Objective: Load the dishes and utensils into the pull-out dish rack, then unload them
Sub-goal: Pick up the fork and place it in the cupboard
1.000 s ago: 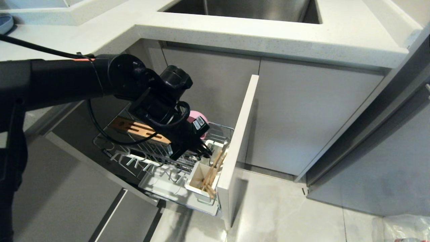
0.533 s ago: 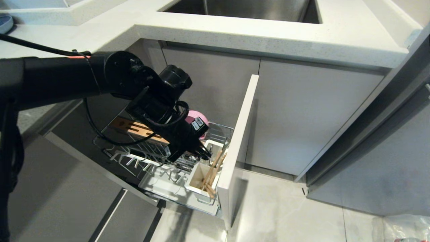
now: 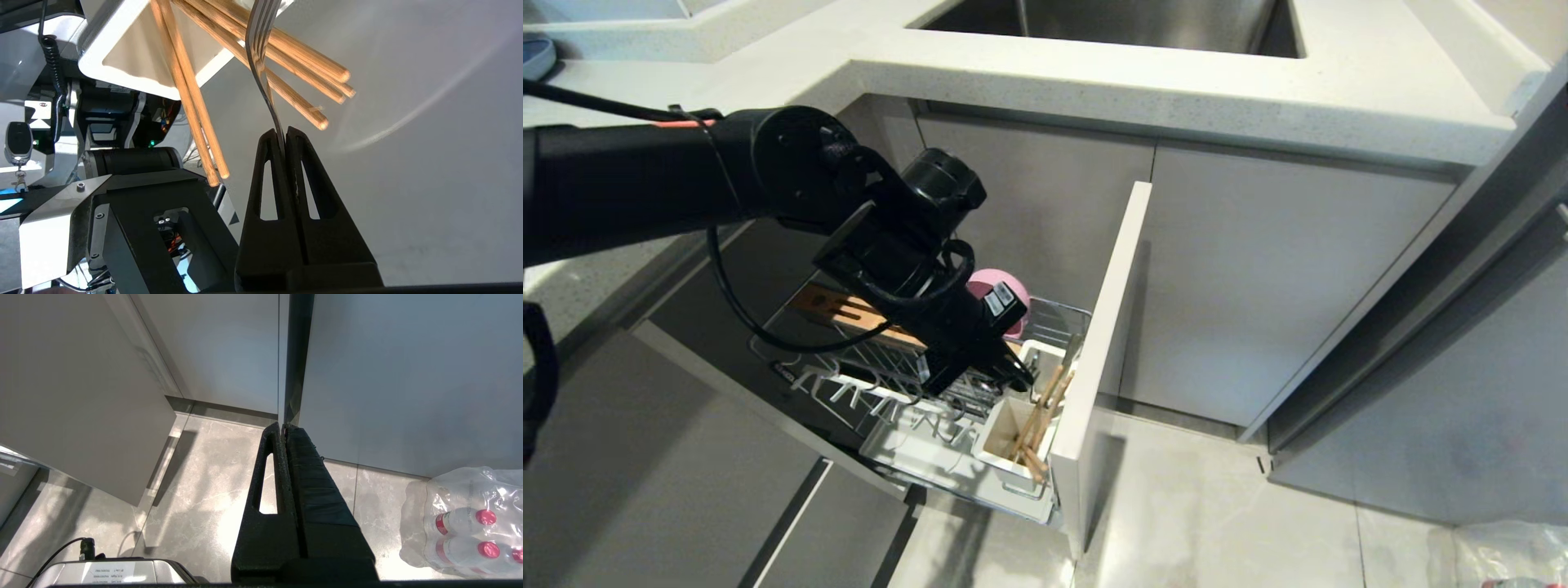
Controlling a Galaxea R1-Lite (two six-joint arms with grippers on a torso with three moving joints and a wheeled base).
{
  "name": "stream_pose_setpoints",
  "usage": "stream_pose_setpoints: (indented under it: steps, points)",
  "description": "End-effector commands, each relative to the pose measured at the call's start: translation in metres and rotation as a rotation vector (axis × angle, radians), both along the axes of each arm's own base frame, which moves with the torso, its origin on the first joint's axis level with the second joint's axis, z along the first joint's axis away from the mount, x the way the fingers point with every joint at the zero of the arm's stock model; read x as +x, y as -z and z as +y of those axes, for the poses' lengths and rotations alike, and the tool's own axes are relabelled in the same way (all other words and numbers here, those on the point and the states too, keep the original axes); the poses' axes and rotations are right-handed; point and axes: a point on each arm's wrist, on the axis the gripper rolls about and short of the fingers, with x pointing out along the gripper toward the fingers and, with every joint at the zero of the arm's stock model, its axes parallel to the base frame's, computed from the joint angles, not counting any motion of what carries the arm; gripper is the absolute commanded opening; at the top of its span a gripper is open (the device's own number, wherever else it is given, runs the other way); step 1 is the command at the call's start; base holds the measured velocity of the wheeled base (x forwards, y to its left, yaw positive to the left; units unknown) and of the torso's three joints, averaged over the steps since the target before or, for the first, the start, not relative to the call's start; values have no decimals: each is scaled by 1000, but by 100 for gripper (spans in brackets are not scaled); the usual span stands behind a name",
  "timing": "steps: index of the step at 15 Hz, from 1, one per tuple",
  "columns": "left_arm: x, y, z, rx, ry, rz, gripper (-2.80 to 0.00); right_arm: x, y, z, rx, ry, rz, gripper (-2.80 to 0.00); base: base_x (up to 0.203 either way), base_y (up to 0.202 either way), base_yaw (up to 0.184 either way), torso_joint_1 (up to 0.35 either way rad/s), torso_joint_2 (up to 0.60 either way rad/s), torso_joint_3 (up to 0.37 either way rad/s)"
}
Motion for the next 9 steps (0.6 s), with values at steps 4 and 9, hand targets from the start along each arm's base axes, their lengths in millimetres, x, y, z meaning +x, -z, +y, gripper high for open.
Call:
stream_pose_setpoints:
  steps: [4,9]
  points:
    - [-5,-7,2,-5,-7,-11,-280,0,0,0,0,0,1,-280,0,0,0,0,0,0]
    - [-19,-24,7,-25,1,-46,-280,0,0,0,1,0,1,-280,0,0,0,0,0,0]
